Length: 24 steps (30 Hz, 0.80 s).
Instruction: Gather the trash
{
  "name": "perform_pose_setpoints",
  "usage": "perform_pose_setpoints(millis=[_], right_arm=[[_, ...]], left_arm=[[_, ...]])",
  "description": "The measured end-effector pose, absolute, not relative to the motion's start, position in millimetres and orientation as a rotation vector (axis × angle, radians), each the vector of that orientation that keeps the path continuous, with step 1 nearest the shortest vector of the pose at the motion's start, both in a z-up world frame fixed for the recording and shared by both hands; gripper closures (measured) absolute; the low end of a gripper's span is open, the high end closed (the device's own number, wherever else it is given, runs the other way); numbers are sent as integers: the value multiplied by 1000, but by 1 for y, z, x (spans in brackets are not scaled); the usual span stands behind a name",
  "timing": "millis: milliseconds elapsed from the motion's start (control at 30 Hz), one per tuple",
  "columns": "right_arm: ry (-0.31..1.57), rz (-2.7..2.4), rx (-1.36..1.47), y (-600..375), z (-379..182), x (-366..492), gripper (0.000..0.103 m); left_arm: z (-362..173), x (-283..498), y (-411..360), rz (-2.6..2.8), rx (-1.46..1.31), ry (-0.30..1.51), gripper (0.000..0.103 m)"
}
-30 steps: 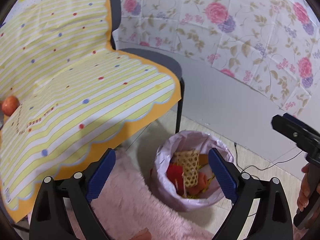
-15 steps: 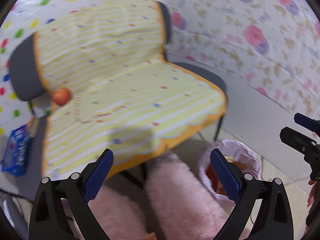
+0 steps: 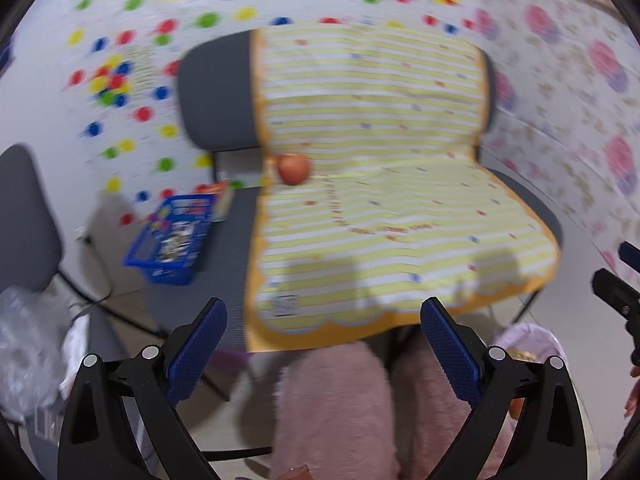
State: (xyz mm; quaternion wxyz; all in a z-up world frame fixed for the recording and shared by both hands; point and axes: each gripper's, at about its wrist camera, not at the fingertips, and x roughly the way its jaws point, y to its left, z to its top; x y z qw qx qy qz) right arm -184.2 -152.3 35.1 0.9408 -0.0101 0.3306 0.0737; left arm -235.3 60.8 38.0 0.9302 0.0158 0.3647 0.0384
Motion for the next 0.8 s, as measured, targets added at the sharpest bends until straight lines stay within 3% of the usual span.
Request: perform_pose_setpoints(millis=[800], right_arm=[[684,121,28,-155,34,-165,6]], left_arm=[[29,-225,75,101,32,764,7]])
